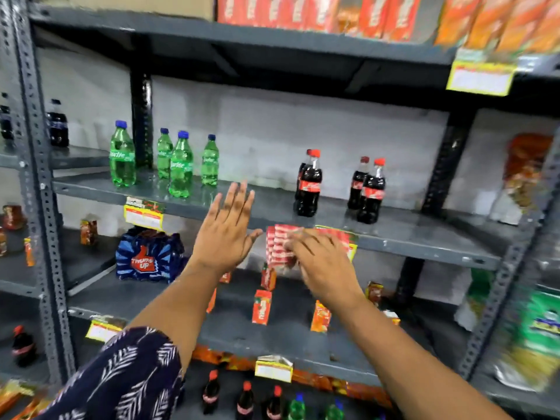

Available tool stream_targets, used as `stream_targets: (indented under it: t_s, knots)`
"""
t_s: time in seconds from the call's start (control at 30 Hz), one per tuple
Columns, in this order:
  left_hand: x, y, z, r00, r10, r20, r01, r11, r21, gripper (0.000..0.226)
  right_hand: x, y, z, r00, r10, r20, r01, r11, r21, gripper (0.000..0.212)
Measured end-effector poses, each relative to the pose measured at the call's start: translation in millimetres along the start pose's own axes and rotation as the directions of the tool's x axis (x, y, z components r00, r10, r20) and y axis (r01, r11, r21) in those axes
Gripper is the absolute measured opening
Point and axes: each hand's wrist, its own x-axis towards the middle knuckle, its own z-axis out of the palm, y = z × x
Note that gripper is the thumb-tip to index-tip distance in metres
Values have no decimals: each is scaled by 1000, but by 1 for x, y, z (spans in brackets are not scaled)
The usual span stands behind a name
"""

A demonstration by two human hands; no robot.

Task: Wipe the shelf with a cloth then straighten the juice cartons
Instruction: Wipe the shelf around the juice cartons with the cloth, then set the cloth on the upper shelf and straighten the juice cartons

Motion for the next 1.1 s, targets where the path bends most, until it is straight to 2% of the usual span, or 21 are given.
stream_targets:
  t_s: [0.13, 0.23, 0.37, 0.47, 0.53, 0.63, 0.9, 1.0, 1.1]
  knots:
    - [52, 24, -32, 998, -3, -66, 5, 999, 33, 74, 20, 47, -42, 992, 17, -122, -33, 990, -134, 32]
    - [80, 37, -50, 993, -16, -115, 21, 999, 45, 74, 33, 75, -65, 986, 23, -163, -61, 970, -234, 32]
    - [94, 55, -55, 989, -11, -150, 15, 1000, 26, 73, 28, 109, -78, 987, 107, -119, -140, 938, -316, 33]
    - [88, 65, -41, 994, -15, -109, 14, 1000, -5, 72, -3, 141, -76, 968, 252, -8, -238, 905, -353, 43]
    - [81, 70, -26, 999, -7, -51, 6, 1000, -14, 72, -28, 166, -71, 916, 388, 105, -320, 863, -391, 53]
    - [75, 72, 0, 999, 8, 37, -7, 1000, -26, 72, -57, 198, -61, 825, 528, 200, -424, 813, -400, 48]
    - [78, 68, 57, 973, -73, 218, 80, 997, -23, 81, -80, 249, -34, 653, 717, 244, -570, 677, -466, 49]
    - [81, 68, 68, 953, -110, 283, 128, 991, -44, 80, -92, 252, -26, 617, 770, 162, -696, 630, -344, 47]
    - [85, 64, 74, 930, -141, 340, 171, 983, -59, 79, -111, 228, -18, 635, 766, -105, -769, 612, -187, 44]
